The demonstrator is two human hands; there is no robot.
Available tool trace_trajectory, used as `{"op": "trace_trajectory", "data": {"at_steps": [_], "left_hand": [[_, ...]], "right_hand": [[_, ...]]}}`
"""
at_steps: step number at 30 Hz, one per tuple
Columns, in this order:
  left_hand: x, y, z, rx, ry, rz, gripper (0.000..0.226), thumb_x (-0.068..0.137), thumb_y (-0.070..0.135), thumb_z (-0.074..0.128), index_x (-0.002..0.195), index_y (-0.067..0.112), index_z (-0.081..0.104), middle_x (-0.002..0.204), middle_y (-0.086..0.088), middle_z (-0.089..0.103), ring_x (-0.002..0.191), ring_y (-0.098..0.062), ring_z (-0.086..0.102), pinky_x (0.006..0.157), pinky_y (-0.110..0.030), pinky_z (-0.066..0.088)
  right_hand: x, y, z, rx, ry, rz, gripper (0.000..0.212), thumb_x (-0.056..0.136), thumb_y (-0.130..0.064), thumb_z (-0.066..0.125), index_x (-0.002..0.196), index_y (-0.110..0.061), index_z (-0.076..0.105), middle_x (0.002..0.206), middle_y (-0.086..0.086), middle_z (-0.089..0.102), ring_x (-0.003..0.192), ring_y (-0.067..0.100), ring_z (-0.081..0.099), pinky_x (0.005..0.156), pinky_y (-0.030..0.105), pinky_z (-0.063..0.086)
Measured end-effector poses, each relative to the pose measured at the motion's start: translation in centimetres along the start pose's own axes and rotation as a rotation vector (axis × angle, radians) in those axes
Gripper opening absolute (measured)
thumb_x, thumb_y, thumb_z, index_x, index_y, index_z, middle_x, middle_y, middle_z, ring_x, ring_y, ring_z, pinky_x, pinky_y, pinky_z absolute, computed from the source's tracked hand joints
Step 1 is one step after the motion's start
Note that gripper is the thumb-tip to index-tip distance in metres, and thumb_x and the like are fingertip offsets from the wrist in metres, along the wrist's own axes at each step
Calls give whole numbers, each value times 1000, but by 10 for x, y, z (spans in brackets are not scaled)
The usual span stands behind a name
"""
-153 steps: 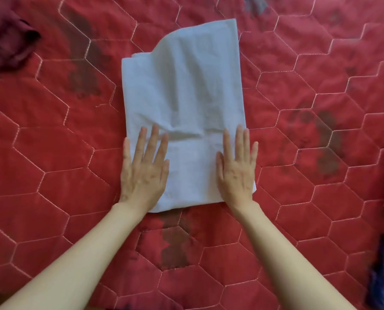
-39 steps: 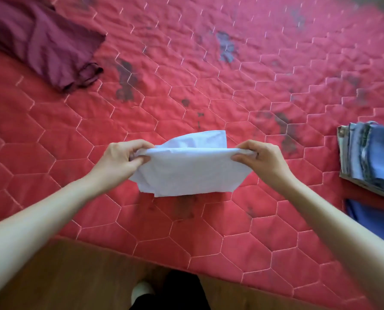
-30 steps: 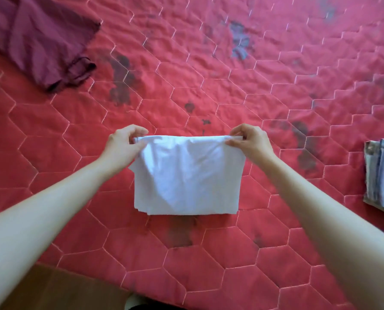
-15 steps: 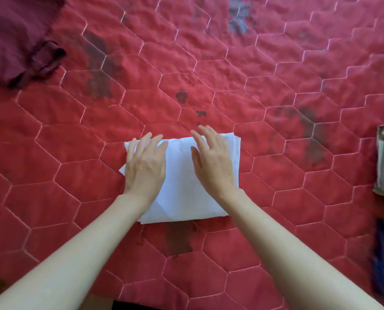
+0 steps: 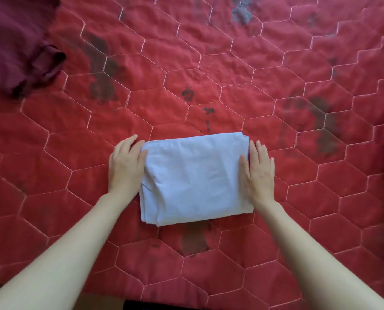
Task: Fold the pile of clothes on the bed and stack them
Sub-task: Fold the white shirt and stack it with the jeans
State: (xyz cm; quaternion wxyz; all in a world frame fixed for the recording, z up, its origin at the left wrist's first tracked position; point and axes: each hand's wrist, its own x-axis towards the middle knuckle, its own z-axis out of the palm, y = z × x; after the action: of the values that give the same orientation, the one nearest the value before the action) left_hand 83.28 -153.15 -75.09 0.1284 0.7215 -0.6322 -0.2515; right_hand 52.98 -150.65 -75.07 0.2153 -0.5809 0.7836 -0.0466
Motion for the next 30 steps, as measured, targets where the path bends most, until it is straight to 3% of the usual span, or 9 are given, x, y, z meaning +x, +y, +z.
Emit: {"op": "trace_trajectory", "data": {"at_steps": [3, 5, 8, 11, 15, 18, 23, 27, 30], "left_hand": [[13, -3, -15, -182, 38, -75, 17, 92, 11, 59, 102, 9, 73, 109, -7, 67, 101, -27, 57, 88, -24, 36], [20, -7, -23, -286, 3, -117, 12, 87, 10, 65, 94, 12, 75, 99, -3, 70, 87, -18, 60, 79, -13, 39], [26, -13, -30, -352, -68, -127, 15, 82, 5, 70, 91, 15, 76, 93, 0, 71, 81, -16, 60, 70, -3, 40], [31, -20, -34, -345, -132, -49, 24, 78, -5, 71, 92, 13, 76, 91, -4, 69, 75, -13, 57, 69, -6, 41], [37, -23, -37, -231, -165, 100, 16, 77, 0, 74, 86, 13, 77, 84, 1, 66, 70, -6, 55, 67, -7, 39], [40, -22, -35, -230, -135, 118, 11, 79, 4, 74, 82, 14, 77, 81, 3, 67, 69, -7, 57, 67, -8, 39], [34, -24, -34, -379, -70, -66, 8, 79, 15, 74, 80, 23, 77, 80, 15, 71, 77, -2, 62, 67, -6, 41], [30, -23, -26, -510, 10, -250, 8, 80, 17, 73, 80, 23, 77, 77, 15, 72, 70, 2, 63, 71, -10, 46], [32, -19, -21, -589, 80, -335, 9, 78, 14, 72, 80, 22, 77, 73, 7, 72, 60, 0, 58, 63, -12, 47]], "right_hand": [[5, -16, -7, 319, 57, -32, 49, 104, -30, 38, 150, -16, 29, 155, -2, 31, 142, 13, 25, 117, 24, 16], [17, -27, -7, 398, 74, 19, 48, 103, -30, 43, 148, -18, 33, 147, -5, 41, 135, 11, 33, 109, 20, 21], [38, -32, -9, 472, 105, 147, 35, 100, -26, 47, 133, -18, 54, 124, -1, 57, 119, 15, 48, 100, 24, 35], [52, -27, -12, 552, 90, 204, 22, 97, -24, 48, 106, -21, 69, 107, -3, 66, 99, 9, 56, 79, 9, 37], [57, -17, -20, 569, -3, 157, 25, 96, -19, 48, 108, -24, 70, 107, -4, 69, 100, 9, 59, 88, 26, 45], [58, -13, -22, 597, -61, 149, 18, 93, -26, 56, 103, -27, 72, 107, -9, 69, 105, 9, 61, 94, 32, 48], [60, -15, -22, 618, -41, 174, 14, 90, -25, 62, 80, -30, 70, 82, -16, 69, 78, 0, 60, 76, 24, 48], [61, -14, -19, 590, -19, 190, 12, 90, -22, 62, 83, -21, 71, 85, -10, 70, 82, 6, 60, 80, 27, 49], [61, -16, -19, 605, -9, 206, 12, 90, -21, 61, 84, -19, 71, 85, -8, 69, 83, 8, 61, 84, 33, 51]]}}
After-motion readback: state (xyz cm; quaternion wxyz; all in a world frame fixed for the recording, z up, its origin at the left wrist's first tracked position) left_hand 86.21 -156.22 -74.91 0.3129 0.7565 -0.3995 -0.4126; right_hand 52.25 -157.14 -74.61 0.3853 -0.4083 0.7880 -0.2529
